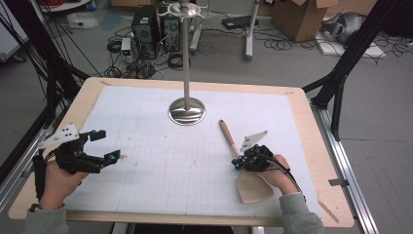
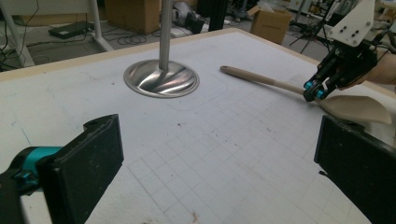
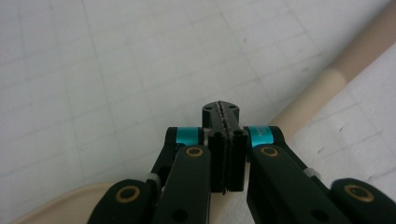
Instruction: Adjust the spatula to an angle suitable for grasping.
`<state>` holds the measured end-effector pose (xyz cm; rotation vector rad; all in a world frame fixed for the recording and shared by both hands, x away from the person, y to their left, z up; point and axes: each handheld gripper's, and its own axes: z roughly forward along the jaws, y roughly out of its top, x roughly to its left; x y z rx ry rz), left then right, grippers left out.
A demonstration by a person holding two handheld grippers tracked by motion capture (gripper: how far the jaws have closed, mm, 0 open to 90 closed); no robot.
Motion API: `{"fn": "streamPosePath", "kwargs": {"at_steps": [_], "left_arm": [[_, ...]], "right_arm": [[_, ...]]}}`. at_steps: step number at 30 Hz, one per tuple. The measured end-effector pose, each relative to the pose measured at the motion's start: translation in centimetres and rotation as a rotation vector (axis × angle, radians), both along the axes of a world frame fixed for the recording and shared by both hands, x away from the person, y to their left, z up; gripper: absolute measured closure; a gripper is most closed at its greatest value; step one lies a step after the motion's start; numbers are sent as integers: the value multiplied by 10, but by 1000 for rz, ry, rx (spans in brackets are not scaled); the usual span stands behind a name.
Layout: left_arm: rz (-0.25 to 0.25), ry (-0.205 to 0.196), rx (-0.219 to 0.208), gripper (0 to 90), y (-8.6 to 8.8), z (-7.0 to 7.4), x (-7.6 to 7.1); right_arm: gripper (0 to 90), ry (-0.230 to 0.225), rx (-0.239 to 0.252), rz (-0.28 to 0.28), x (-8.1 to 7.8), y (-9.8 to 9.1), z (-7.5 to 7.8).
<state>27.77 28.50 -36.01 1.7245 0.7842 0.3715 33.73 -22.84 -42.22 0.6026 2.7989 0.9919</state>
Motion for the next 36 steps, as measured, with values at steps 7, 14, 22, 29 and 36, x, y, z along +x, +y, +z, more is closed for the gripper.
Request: {"fn": "streamPosePath", "kwargs": {"at_steps": [7,14,22,29,36], "left_arm": [[-1,2,0,17,-1,0,0],[3,1,-9,17,3,0,-1],[7,1,-7,17,4,0,0],[19,3,-7,17,8,-1,-2],[29,6,-8,17,10,-1,-4]], "right_arm": [[900,-40,66,-85,13,-9,17],[900,-50,95,-197,34,-13,24],[900,-62,103,-221,49,-10,20],[900,-50,96,-264,63,-12,13],[900,-36,111,-257,75,-6,4]]}}
